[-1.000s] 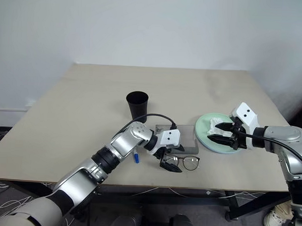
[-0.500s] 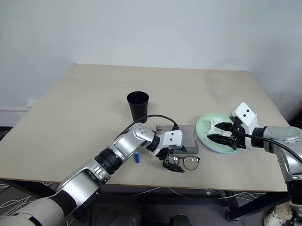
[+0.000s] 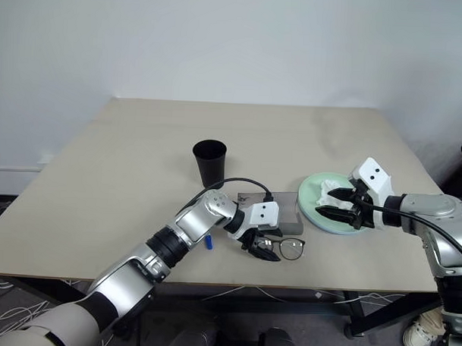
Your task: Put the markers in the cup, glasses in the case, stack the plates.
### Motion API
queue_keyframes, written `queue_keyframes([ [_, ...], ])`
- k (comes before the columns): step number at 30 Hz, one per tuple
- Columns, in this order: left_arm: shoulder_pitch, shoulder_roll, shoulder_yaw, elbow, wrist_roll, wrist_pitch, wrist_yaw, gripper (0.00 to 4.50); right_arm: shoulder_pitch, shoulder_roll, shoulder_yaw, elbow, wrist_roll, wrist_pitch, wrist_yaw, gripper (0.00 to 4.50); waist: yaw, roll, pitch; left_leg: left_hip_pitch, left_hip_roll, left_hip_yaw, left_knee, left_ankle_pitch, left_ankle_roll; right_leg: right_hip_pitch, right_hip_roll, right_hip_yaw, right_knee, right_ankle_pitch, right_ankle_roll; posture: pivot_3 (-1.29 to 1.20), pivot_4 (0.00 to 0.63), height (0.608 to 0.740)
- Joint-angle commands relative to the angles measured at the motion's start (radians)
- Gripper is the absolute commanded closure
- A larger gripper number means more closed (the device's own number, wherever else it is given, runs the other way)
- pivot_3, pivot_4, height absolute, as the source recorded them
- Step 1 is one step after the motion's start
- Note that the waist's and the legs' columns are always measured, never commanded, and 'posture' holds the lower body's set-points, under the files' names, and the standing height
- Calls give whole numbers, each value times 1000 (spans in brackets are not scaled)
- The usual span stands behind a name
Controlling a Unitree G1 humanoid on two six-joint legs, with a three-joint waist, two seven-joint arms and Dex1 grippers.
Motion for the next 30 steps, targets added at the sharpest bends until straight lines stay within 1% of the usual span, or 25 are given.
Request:
queue_keyframes([
  [1, -17, -1, 6, -6, 12, -5, 6, 1779, -33, 2, -14, -20, 4, -7, -6, 1508, 0, 0, 0, 0, 0, 0, 0, 0, 0, 0, 0, 0, 0, 0, 0, 0, 0, 731],
  [7, -19, -4, 9, 0, 25, -19, 20, 3843, -32, 7, -13, -21, 4, -7, -10, 1508, 0, 0, 0, 0, 0, 0, 0, 0, 0, 0, 0, 0, 0, 0, 0, 0, 0, 731],
  [17, -19, -9, 14, -20, 16, -22, 6, 3843, -36, 17, -9, -17, -1, -11, -13, 1508, 2, 0, 0, 0, 0, 0, 2, 0, 0, 1, 0, 0, 0, 1, 0, 0, 0, 731],
  [21, -38, 9, 47, -113, -45, 38, -62, 3843, -43, 15, -6, -12, -2, -14, -9, 1508, 1, 0, 0, 0, 0, 0, 1, 0, 1, 0, 0, 0, 0, 1, 0, 0, 0, 731],
  [24, -66, 42, 70, -171, -76, 78, -104, 3843, -55, 11, -2, 9, -9, -26, -3, 1508, 0, 0, 0, -1, 0, 0, 1, 0, 0, -1, 0, 0, 0, 1, 0, 0, 0, 731],
  [30, -91, 77, 78, -199, -96, 99, -126, 3843, -73, 15, 6, 33, -17, -41, 0, 1508, 0, 1, -1, -1, 0, 0, 1, 0, 0, -1, 0, 0, 0, 1, 0, 0, 0, 731],
])
